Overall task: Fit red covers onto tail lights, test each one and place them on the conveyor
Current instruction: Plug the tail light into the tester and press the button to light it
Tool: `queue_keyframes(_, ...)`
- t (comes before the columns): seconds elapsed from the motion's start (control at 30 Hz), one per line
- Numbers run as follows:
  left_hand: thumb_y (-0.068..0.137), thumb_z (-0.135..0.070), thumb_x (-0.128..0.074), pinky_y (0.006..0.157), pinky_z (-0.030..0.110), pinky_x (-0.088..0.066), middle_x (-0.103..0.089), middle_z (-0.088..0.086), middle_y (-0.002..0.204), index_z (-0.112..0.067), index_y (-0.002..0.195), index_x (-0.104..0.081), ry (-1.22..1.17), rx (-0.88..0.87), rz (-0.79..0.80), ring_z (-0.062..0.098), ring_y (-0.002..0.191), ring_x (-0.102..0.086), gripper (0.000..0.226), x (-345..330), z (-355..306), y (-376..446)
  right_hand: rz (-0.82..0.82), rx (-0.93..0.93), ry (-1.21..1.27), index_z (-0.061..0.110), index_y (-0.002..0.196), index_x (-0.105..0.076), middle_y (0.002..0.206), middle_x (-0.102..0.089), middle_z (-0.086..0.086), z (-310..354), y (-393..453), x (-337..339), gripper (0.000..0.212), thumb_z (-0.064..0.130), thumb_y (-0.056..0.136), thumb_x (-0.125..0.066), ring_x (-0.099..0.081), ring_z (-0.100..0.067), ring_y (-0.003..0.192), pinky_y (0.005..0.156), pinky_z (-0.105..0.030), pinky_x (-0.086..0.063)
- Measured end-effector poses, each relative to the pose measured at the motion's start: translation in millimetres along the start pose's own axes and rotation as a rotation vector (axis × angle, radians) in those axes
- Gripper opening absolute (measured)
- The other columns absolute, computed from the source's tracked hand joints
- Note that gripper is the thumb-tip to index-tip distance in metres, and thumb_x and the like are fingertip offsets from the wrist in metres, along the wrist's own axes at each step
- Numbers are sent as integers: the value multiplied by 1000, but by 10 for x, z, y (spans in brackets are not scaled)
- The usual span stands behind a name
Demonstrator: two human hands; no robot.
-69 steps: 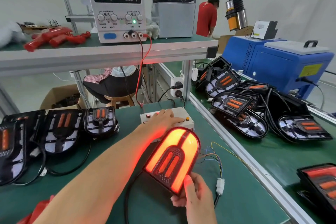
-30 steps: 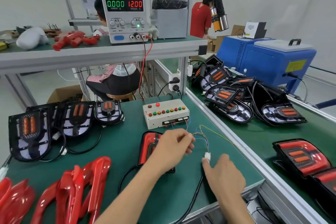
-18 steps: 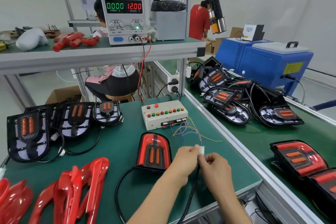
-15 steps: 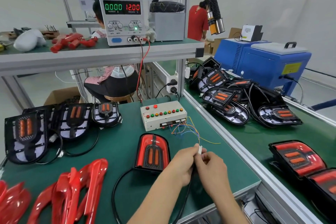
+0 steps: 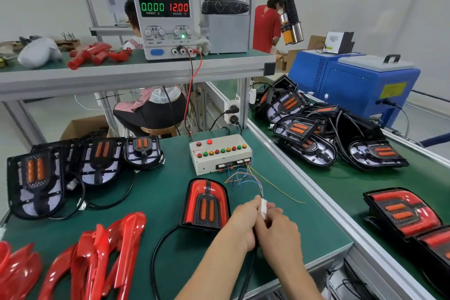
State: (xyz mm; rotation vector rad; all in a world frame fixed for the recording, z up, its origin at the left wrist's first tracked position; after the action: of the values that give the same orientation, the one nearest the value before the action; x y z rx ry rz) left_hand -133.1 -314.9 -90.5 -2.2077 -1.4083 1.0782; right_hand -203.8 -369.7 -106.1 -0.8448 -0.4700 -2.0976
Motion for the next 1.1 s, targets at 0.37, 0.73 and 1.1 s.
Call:
queue_keyframes(0.37, 93, -42, -61, 71, 22, -49, -69, -13, 71, -19, 83, -71, 935, -708, -464, 2, 69, -62, 27, 500, -27, -734, 53, -21, -25, 25, 84, -58, 73, -67, 7, -85, -155, 288, 22, 40, 99, -55, -64, -26, 82, 72, -38, -48)
queue_keyframes(0.73, 103, -58, -36, 93, 38, -49, -67, 17, 121, -2, 118, -62, 1145, -303, -675, 34, 108, -63, 63, 1277, -780, -373, 222, -246, 802, 14, 101, -70, 81, -79, -11, 465, -289, 473, 25, 23, 105, -47, -78, -22, 77, 67, -32, -60)
queue_keyframes(1.1, 106, -51, -34, 82, 34, -43, -68, 12, 111, -1, 114, -61, 929, -362, -631, 22, 94, -62, 57, 1463, -676, -454, 97, 260, -161, 34, 123, -48, 104, -69, 8, 430, -519, 110, 26, 26, 99, -49, -65, -19, 100, 86, -31, -45)
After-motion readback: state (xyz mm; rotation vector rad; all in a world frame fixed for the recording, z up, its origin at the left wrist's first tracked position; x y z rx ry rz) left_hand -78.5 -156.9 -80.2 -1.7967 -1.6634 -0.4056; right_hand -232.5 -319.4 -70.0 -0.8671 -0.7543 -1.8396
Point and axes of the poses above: each hand's wrist, its own y-axis towards the middle knuckle, its own x-axis out of the back of the hand, z = x × y, the point moved 1 cm from there along y, towards the middle knuckle
